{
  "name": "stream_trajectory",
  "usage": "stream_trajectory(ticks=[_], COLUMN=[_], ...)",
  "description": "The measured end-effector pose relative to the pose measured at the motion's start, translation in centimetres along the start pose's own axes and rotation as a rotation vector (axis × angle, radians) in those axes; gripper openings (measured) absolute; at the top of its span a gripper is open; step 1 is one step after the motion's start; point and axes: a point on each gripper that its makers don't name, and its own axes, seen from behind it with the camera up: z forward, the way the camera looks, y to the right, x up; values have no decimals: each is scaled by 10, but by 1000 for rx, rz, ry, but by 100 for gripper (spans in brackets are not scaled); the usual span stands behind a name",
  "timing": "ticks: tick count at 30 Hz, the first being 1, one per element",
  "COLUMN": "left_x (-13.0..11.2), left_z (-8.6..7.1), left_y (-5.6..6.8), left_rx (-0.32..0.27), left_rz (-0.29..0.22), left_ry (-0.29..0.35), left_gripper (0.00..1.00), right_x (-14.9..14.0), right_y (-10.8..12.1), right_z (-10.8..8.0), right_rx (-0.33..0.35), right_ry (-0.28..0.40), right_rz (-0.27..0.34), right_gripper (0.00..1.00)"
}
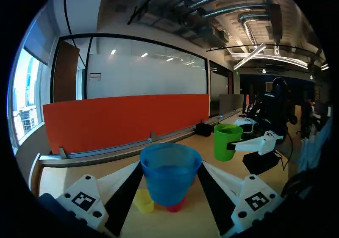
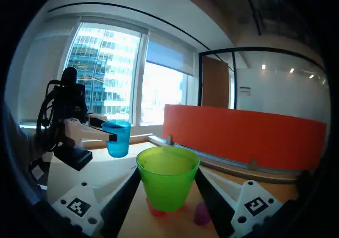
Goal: Pour water
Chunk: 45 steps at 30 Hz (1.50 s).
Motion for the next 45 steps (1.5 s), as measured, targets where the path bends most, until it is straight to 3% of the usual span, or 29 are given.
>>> stream_trajectory(ticks=[15,24,45], left_x=[19,36,72], left_z=[2,0,-1], left_y=[2,4,12], left_rx=[-4,-3,40], left_rz=[29,76,350], left_ry=[32,56,87], left_gripper=[86,86,86], right_x=[4,0,-4], right_y=[-15,-33,-76], right_z=[7,14,26], right_rx=[41,80,173], right_ry=[21,31,52], right_rz=[-5,-12,-1], right_gripper=[89,89,88])
